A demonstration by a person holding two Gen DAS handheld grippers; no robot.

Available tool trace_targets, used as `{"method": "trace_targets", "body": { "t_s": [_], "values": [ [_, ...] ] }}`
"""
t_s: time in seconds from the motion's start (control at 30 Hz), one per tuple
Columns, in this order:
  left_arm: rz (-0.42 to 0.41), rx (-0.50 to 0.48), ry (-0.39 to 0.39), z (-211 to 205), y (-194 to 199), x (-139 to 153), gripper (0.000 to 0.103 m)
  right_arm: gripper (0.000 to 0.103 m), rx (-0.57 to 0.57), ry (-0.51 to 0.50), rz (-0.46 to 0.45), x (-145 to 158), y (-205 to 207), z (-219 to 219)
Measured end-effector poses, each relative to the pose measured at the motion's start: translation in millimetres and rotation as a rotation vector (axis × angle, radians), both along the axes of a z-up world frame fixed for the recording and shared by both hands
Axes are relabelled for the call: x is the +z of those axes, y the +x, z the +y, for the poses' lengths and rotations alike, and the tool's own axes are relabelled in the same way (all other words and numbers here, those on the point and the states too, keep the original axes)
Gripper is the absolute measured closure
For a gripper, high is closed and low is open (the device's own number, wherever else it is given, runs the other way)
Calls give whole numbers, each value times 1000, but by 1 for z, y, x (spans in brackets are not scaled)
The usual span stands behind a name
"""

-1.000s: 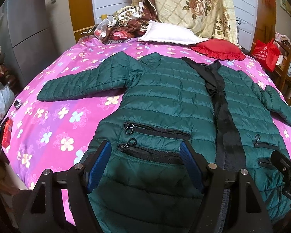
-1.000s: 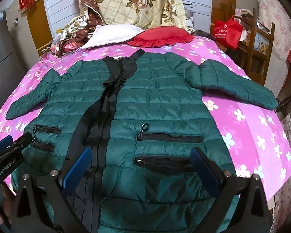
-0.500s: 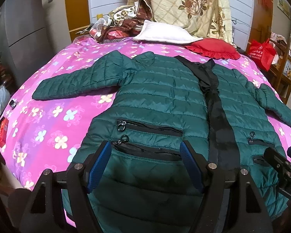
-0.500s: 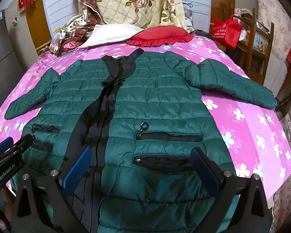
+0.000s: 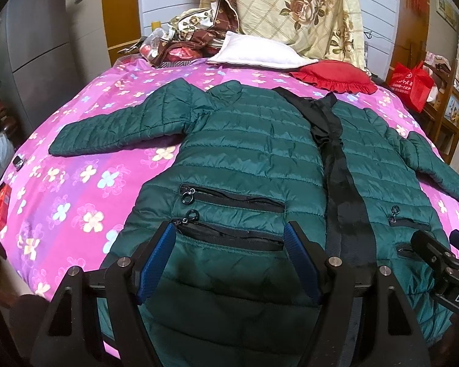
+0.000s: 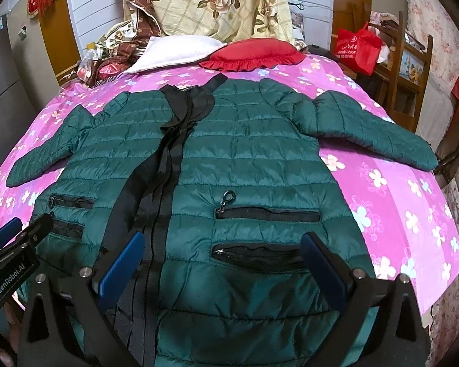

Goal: Fold large clothes

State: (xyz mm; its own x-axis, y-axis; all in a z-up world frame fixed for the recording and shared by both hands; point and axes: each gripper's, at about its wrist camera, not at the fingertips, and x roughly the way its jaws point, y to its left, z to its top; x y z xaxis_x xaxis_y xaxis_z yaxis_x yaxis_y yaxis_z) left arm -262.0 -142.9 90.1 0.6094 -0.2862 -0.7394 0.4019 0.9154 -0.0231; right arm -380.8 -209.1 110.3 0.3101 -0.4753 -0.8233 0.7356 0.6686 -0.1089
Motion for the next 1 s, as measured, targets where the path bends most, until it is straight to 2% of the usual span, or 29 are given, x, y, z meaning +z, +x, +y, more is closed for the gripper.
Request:
{"method": "trace_targets", "body": {
  "t_s": [1.0],
  "values": [
    [0, -1, 21, -1, 4, -3, 51, 0, 3, 14, 17, -6, 12, -2]
  ]
}}
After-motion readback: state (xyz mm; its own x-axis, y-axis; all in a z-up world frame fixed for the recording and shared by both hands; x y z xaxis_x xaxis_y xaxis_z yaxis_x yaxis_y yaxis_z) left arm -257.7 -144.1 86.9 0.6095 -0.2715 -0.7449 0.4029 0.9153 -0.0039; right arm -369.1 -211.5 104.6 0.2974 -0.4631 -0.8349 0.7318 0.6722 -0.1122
